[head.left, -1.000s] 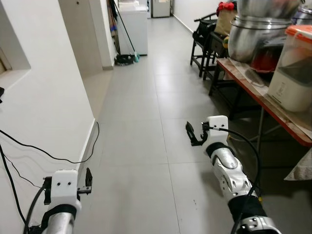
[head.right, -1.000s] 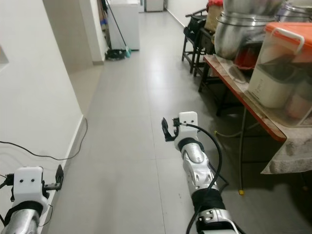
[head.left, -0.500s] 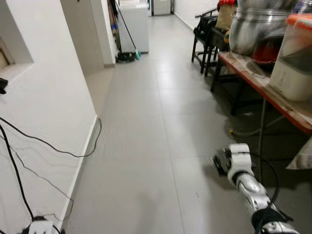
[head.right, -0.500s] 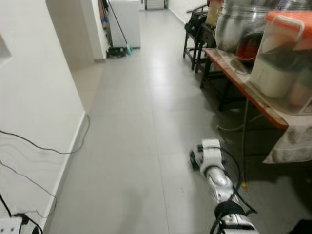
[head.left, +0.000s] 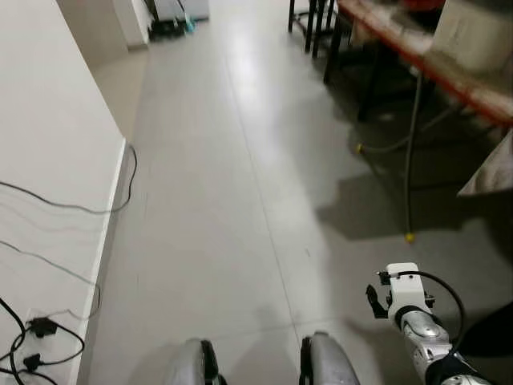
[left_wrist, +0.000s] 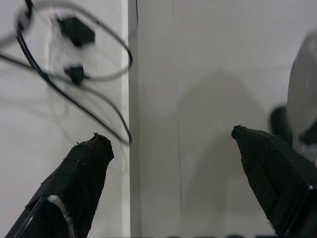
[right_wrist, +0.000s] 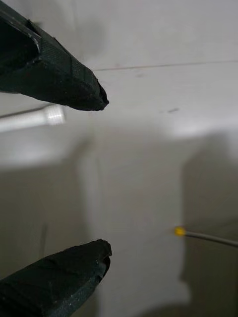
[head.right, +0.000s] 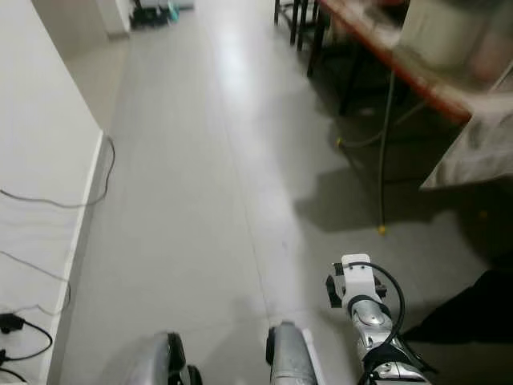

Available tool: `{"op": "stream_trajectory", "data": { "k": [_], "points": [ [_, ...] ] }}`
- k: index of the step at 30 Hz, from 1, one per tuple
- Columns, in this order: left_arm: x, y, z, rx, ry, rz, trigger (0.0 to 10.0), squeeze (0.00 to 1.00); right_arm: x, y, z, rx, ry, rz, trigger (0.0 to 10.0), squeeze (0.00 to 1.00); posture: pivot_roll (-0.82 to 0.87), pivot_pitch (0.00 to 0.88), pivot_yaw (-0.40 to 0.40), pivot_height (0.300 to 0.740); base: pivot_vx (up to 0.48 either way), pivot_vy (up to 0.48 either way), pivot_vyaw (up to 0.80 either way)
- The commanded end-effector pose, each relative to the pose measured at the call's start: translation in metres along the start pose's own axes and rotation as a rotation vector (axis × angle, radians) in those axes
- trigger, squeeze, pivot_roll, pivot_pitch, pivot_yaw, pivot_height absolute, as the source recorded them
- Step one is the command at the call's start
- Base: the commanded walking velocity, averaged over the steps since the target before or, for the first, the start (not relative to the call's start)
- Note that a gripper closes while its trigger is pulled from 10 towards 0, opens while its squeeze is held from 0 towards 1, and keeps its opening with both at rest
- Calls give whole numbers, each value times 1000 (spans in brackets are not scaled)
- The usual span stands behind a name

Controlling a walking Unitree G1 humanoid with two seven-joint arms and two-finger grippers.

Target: Building children table

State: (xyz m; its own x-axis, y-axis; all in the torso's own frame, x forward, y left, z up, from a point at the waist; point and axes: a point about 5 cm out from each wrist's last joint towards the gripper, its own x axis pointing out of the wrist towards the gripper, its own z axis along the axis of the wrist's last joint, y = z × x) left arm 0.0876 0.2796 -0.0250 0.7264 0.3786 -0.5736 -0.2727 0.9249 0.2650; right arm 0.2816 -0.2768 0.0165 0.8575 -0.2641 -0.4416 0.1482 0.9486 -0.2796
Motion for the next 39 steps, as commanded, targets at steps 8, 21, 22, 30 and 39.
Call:
{"op": "stream_trajectory", "data": {
  "k": [8, 21, 22, 30, 39],
  "points": [
    [-16, 11, -26, 0, 81, 32, 10000, 0, -4, -7, -14, -35, 45, -25, 10000, 0, 79, 397, 81, 555, 0, 0, 0],
    [-16, 14, -29, 0, 93, 37, 10000, 0, -4, -2, -16, -47, 63, -48, 10000, 0, 89, 392, 91, 515, 0, 0, 0],
    [-16, 14, -29, 0, 93, 37, 10000, 0, -4, -2, -16, -47, 63, -48, 10000, 0, 89, 392, 91, 515, 0, 0, 0],
    [-24, 18, -34, 14, 103, 39, 10000, 0, -9, -3, -29, -77, 96, -71, 10000, 0, 99, 385, 105, 480, 0, 0, 0],
    [-26, 22, -36, 20, 110, 45, 10000, 0, -11, -5, -36, -91, 117, -96, 10000, 0, 105, 385, 110, 450, 0, 0, 0]
  ]
}}
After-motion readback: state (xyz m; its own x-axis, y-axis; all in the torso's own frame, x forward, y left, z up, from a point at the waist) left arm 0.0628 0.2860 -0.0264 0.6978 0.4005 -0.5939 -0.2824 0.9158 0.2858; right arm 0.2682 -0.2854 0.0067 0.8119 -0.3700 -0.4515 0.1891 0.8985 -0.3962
